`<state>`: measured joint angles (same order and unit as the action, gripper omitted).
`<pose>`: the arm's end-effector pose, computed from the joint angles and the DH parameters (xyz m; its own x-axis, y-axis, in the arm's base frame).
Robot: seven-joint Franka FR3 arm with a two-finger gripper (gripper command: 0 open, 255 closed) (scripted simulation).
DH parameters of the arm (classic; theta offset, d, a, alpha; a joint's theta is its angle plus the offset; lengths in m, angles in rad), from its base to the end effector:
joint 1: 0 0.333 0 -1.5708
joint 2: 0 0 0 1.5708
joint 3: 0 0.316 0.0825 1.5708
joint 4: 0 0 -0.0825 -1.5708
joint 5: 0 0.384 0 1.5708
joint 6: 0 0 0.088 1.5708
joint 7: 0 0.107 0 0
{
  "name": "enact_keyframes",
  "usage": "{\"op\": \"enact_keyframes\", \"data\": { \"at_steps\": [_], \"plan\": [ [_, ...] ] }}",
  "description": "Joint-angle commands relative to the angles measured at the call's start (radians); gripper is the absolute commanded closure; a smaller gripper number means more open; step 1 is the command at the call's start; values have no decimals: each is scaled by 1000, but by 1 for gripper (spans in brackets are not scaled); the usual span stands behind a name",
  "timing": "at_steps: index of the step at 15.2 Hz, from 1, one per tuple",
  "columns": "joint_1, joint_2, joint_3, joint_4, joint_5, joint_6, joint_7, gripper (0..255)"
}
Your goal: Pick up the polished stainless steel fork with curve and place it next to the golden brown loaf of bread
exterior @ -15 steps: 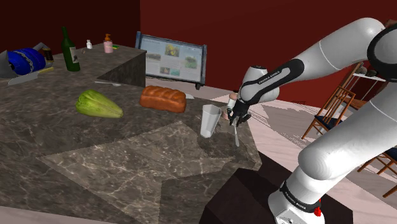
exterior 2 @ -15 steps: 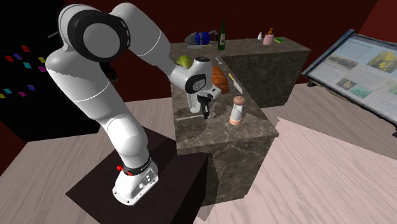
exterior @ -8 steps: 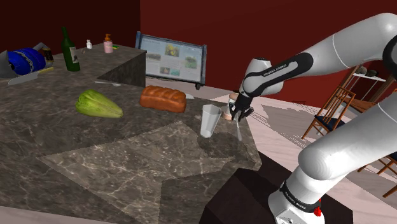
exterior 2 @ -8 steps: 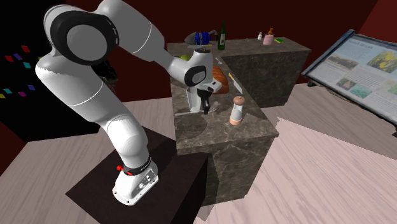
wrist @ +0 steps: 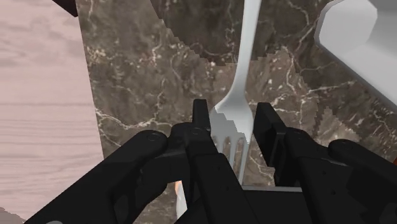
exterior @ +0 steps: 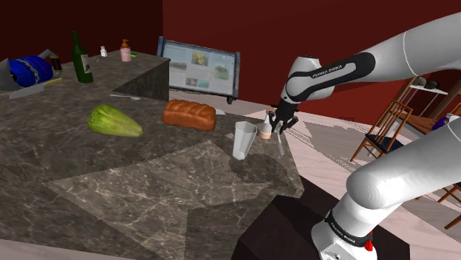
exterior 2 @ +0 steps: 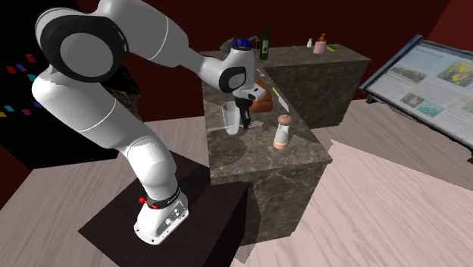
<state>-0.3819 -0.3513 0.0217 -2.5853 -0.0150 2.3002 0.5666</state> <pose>0.3901 -0.1474 0.3857 0.6054 -0.7932 0.0660 -0.7940 -0.6076 -0.0191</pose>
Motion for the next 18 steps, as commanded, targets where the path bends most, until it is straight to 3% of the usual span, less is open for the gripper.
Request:
{"op": "enact_keyframes", "data": {
  "at_steps": [1,7,18],
  "plan": [
    [2,-15,2,16,1,-32,2,255],
    [2,-55,1,66,3,-122,-1,255],
    [85,230,158,355,0,-130,241,255]
  ]
}}
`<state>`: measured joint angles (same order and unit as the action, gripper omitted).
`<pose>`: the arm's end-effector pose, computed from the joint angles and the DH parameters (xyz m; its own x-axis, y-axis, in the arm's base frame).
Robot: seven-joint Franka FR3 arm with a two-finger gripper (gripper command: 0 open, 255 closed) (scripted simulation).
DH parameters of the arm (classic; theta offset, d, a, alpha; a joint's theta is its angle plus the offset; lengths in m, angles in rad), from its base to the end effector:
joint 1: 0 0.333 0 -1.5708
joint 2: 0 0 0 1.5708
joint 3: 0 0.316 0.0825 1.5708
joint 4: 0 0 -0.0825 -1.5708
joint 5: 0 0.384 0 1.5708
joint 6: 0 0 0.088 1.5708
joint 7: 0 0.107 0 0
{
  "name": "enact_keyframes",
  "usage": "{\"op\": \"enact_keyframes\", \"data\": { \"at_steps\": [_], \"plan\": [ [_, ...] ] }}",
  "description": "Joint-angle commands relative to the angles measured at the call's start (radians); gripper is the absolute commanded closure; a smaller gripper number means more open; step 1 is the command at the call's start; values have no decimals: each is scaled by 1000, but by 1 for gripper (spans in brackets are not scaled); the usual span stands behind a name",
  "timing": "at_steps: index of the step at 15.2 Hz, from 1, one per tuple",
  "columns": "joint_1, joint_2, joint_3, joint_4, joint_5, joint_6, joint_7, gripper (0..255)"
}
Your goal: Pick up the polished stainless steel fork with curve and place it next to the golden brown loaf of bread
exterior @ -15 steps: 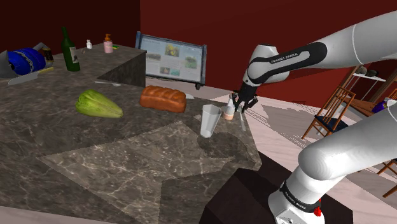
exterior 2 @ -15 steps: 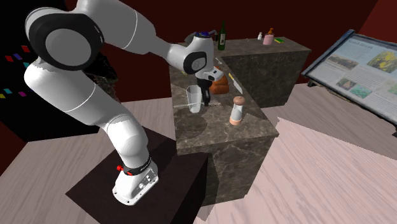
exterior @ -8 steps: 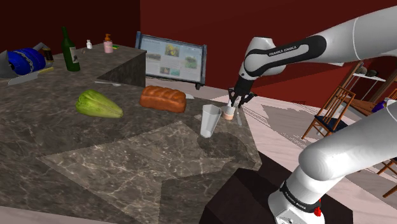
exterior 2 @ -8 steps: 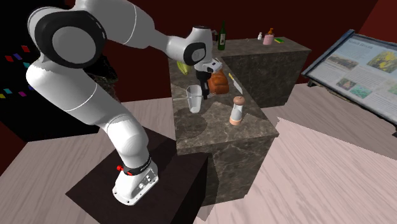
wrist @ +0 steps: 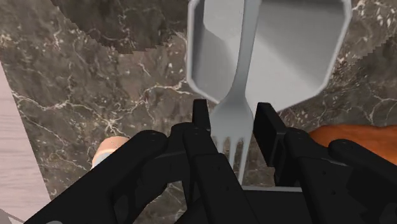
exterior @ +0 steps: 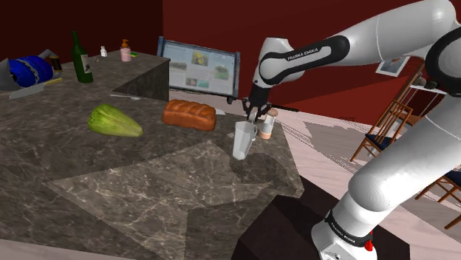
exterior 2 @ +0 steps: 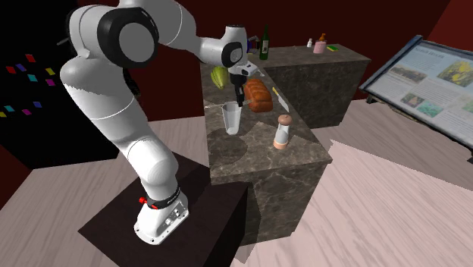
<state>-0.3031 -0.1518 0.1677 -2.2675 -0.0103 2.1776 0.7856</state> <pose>0.4951 -0.0664 0.4269 0.6068 -0.7921 0.0662 -0.7930 -0.6090 -0.0181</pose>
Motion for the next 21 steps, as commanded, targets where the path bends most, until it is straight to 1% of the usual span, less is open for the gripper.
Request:
{"op": "enact_keyframes", "data": {
  "at_steps": [1,7,12,16,21],
  "plan": [
    [13,59,23,69,-11,-12,44,255],
    [62,242,77,289,-63,-58,172,255],
    [120,410,102,510,-117,-123,266,255],
    [180,560,109,725,-160,-196,326,255],
    [269,770,103,1054,-204,-322,373,255]
  ]
}}
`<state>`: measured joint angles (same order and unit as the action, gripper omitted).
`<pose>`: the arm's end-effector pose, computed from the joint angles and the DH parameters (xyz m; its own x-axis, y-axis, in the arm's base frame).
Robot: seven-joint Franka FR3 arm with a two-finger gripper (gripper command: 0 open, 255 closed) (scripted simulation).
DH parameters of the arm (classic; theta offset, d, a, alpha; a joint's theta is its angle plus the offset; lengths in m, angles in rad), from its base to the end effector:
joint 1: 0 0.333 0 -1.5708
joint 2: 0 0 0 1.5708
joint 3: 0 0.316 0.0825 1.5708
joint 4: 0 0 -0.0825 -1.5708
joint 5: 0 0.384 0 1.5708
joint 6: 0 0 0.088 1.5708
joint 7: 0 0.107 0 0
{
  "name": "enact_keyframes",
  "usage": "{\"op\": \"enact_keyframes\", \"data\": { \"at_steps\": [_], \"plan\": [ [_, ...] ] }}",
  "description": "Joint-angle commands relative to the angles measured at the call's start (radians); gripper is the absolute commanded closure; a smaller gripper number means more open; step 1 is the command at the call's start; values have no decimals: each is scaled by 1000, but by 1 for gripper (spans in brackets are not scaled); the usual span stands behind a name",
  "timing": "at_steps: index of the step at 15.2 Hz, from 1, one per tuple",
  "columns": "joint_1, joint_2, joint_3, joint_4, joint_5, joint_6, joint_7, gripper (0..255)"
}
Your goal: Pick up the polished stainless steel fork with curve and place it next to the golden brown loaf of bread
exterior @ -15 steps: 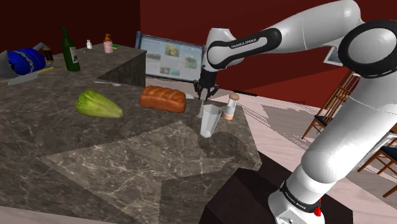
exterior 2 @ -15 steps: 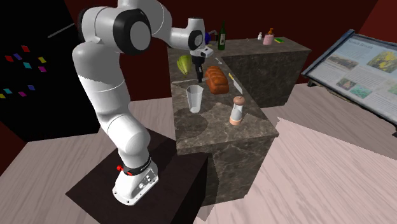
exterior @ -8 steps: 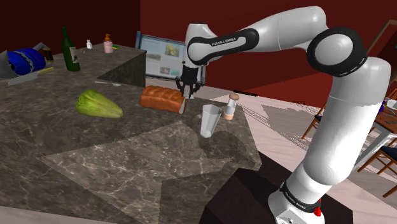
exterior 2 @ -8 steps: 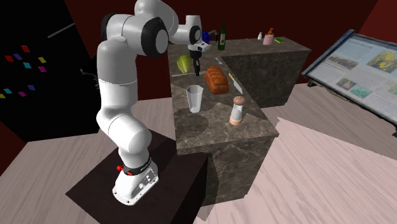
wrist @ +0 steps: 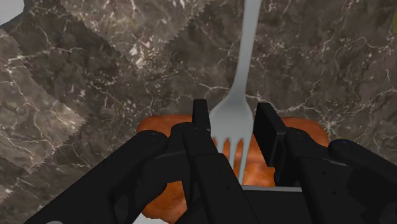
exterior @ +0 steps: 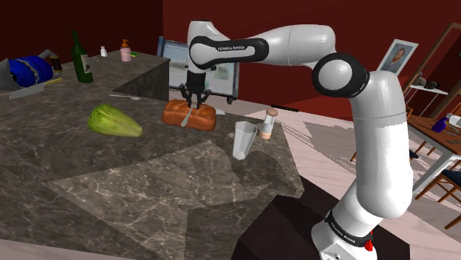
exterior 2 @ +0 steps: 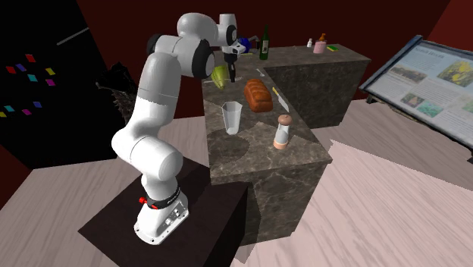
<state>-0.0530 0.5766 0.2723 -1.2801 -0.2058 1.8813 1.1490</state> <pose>0.7165 0.0979 0.4295 0.6068 -0.7922 0.0649 -0.7930 -0.6090 -0.0193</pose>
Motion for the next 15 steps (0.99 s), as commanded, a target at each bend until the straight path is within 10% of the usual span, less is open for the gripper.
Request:
{"op": "enact_keyframes", "data": {
  "at_steps": [1,15],
  "plan": [
    [18,43,-3,55,-9,-13,11,255],
    [12,84,-13,-67,-26,148,30,255]
  ]
}}
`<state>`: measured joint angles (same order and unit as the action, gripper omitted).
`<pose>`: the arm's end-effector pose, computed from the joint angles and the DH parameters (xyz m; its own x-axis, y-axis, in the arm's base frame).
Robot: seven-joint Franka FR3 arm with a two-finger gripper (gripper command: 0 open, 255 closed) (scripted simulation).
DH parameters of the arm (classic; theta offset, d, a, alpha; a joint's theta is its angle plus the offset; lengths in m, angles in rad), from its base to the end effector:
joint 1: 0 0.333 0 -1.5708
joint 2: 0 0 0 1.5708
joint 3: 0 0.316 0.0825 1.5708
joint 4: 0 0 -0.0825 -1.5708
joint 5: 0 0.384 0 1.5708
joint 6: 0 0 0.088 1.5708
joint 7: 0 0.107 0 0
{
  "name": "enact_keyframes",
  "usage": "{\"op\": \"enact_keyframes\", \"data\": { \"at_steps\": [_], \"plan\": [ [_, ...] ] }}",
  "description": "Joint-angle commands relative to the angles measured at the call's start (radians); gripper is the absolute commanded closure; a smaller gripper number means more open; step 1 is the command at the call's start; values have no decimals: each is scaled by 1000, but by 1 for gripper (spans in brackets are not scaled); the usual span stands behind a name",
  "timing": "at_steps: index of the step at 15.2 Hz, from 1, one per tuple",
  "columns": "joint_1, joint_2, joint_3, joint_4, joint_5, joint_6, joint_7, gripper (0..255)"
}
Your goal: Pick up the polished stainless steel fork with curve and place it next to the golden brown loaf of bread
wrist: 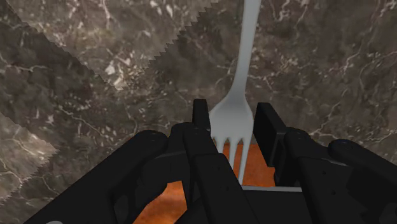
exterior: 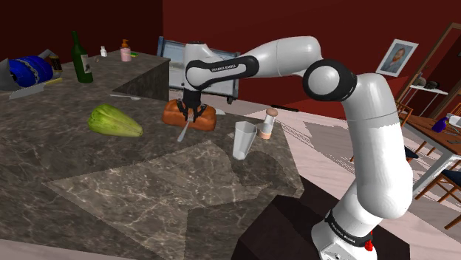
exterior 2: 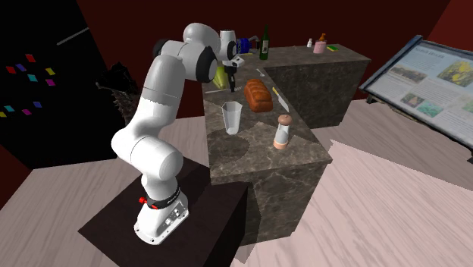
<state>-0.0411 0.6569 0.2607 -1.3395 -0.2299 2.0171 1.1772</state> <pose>0.7253 0.1050 0.3554 0.6056 -0.7931 0.0652 -0.7940 -0.6077 -0.0184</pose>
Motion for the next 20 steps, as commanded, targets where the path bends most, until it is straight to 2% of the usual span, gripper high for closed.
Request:
{"op": "enact_keyframes", "data": {
  "at_steps": [1,20],
  "plan": [
    [0,9,-2,-14,-3,23,4,255],
    [10,129,-27,-75,-38,202,31,255]
  ]
}}
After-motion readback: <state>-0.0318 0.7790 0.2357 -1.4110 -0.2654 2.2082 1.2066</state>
